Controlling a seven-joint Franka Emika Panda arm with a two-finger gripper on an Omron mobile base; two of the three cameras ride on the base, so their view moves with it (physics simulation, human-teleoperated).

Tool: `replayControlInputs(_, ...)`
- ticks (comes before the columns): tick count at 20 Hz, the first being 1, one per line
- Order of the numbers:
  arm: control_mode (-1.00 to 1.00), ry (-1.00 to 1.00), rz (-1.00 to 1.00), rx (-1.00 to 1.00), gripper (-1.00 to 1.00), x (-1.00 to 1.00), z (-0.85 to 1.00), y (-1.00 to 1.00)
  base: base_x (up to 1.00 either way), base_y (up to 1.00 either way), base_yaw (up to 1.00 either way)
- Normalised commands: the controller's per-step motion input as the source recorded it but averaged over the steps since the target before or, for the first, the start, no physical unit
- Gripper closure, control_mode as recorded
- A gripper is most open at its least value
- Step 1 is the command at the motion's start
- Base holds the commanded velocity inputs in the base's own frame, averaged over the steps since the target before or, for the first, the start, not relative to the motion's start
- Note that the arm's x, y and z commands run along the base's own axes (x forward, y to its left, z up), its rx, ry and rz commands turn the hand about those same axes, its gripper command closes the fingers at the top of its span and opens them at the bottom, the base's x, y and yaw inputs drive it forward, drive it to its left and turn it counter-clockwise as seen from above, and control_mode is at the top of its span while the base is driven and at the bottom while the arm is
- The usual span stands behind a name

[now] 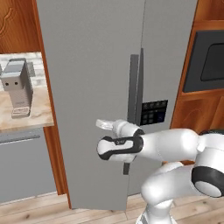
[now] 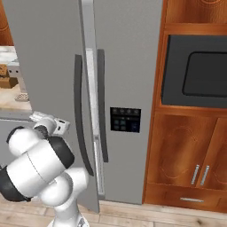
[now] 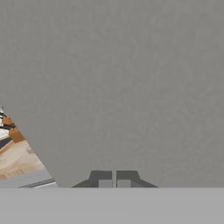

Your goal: Place one of the steaks on the plate and the other in the bowl. Then place the bowl in the fridge.

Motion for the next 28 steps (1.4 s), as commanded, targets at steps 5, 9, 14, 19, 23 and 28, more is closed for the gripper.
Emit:
replayControlInputs(5,-1.0,0.28,0.24,0.11,1.0,-0.98,0.69,0.23,0.0,0.0,0.0)
replayControlInputs(9,-1.0,0.32,0.23,0.04,1.0,-1.0,0.86,0.04,0.0,0.0,0.0)
replayControlInputs(14,-1.0,0.37,0.01,0.22,1.0,-0.83,0.84,-0.59,0.0,0.0,0.0)
replayControlInputs(19,-1.0,0.7,-0.13,0.3,1.0,-0.25,0.43,-1.0,0.0,0.0,0.0)
replayControlInputs(23,-1.0,0.47,-0.2,0.28,1.0,-0.19,0.02,-1.0,0.0,0.0,0.0)
replayControlInputs(28,-1.0,-0.02,-0.21,0.29,1.0,-0.15,-0.29,-0.97,0.0,0.0,0.0)
